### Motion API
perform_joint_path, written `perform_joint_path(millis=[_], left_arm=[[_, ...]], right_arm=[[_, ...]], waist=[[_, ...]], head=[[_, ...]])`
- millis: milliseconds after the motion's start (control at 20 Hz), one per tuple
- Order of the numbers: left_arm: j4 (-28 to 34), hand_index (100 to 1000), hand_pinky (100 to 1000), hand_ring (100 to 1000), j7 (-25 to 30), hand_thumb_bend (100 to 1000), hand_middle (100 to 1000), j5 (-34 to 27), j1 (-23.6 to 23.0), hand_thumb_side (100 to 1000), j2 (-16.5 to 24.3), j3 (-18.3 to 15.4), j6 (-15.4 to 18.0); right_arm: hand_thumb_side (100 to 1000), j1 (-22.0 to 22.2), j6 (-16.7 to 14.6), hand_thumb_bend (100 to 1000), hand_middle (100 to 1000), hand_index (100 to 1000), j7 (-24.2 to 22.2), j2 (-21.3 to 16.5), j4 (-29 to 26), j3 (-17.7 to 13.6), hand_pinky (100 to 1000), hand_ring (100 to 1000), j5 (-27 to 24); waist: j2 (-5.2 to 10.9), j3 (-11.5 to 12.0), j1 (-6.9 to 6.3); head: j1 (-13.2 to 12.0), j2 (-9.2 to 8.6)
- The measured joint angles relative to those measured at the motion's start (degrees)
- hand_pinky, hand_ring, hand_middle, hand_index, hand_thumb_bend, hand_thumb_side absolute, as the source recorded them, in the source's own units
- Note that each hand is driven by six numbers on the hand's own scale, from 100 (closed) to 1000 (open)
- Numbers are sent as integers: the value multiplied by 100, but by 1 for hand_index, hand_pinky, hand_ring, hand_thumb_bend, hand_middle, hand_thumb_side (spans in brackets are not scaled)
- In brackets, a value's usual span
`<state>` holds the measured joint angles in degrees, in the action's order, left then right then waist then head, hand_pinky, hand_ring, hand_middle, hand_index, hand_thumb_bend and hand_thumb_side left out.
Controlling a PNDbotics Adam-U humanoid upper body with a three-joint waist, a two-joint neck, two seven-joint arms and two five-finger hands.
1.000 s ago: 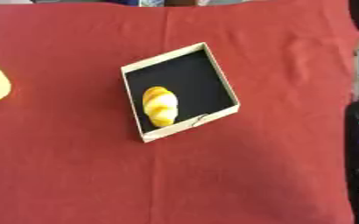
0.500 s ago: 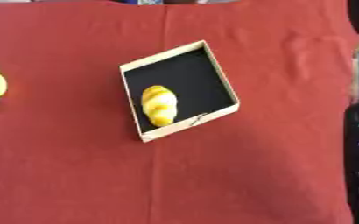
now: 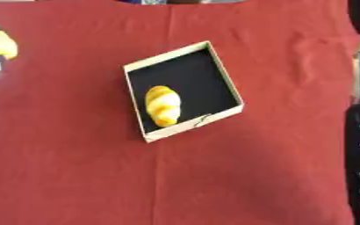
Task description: Pick up objects on the table and place them in the box.
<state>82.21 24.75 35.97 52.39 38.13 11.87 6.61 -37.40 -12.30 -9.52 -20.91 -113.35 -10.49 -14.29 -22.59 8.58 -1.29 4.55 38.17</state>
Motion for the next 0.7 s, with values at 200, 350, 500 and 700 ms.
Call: perform_joint_path(millis=[200,350,500,700], left_arm=[[651,784,711,683,212,100,628,-38,588,141,-600,344,52],[683,779,710,677,318,100,621,89,870,142,-1191,541,116],[455,770,712,672,311,100,610,355,979,145,-1823,645,178],[-133,773,713,671,123,100,610,868,1023,159,-2541,664,331]], right_arm=[[643,-59,-61,100,783,880,60,0,0,1,893,963,-17],[644,-100,-121,100,783,880,124,0,0,-1,893,961,-20],[643,-146,-163,100,783,879,180,5,0,-3,892,960,-21],[643,-202,-187,100,783,879,203,61,0,0,892,959,-22]], waist=[[59,-36,22],[68,-80,35],[74,-146,40],[74,-266,92]], head=[[-60,1],[-110,2],[-182,2],[-288,0]])
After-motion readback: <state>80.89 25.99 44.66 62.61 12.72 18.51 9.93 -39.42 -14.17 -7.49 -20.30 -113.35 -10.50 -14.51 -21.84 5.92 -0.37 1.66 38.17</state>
